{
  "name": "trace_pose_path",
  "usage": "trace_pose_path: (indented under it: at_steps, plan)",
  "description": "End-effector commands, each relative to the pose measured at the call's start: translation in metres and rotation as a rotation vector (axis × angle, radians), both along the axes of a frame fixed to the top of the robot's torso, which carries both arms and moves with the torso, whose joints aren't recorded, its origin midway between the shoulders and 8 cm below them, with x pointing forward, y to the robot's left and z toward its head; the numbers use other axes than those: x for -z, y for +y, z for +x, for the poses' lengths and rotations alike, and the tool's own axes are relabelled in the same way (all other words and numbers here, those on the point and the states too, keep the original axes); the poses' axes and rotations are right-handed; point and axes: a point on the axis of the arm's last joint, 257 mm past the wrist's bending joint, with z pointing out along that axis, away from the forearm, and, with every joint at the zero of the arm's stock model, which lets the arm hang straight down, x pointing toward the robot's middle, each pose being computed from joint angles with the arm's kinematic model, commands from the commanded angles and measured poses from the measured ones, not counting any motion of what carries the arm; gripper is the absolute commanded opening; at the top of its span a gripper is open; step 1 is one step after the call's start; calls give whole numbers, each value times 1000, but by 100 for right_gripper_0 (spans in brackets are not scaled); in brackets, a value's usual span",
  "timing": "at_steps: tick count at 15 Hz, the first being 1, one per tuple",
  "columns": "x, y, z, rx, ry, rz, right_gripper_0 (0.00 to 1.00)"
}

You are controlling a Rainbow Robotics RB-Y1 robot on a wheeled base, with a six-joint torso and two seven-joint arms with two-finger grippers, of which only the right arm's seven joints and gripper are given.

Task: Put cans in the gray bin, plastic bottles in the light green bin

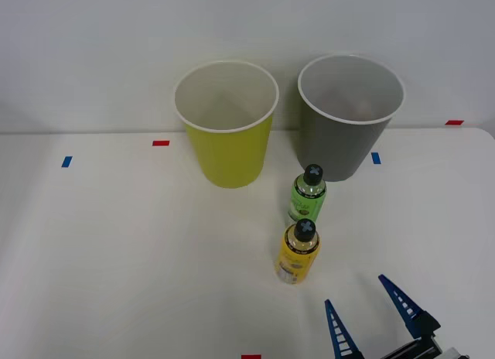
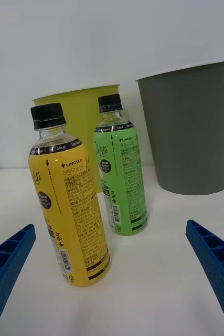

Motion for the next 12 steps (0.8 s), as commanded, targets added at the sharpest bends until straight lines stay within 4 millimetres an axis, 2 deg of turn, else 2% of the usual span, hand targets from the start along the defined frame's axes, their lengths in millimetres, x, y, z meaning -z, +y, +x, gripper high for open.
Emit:
trace_pose_path:
  at_steps: [1, 3, 9, 12]
  plan:
    - [-1, 7, 2, -11, -8, -10, 100]
    - [-1, 17, 8, -16, -7, -4, 100]
    - [-7, 34, 50, -3, -9, -17, 100]
    - [-8, 52, 61, -37, -1, -18, 100]
